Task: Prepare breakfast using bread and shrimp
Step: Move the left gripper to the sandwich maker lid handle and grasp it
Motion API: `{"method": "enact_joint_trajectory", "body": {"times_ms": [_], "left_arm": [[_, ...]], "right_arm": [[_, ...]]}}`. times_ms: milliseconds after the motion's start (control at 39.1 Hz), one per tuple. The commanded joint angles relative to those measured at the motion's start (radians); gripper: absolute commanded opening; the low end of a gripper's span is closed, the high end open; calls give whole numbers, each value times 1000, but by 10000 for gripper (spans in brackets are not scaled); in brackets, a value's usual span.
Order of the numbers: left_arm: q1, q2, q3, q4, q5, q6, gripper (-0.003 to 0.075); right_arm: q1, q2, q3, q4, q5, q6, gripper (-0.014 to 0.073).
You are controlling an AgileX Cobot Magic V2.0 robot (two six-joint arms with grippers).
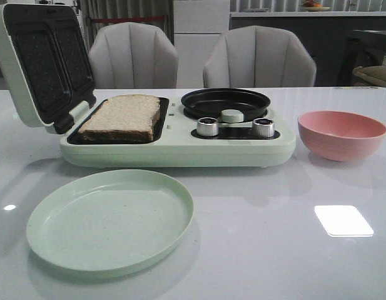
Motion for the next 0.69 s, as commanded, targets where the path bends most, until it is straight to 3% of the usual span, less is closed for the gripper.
{"method": "enact_joint_trajectory", "body": {"times_ms": [0,230,486,665], "left_arm": [[1,-3,-38,-128,-9,51,459],[1,77,-40,-274,41,142,459],[1,118,-40,-557,188,387,459],[-4,118,-40,-580,226,446,448]], "right_arm": [[-4,7,-27,-3,-74,-3,602],[-4,7,-27,-3,-74,-3,602],[-4,7,-27,-3,-74,-3,602],[-4,7,-27,-3,-74,-3,602]]}}
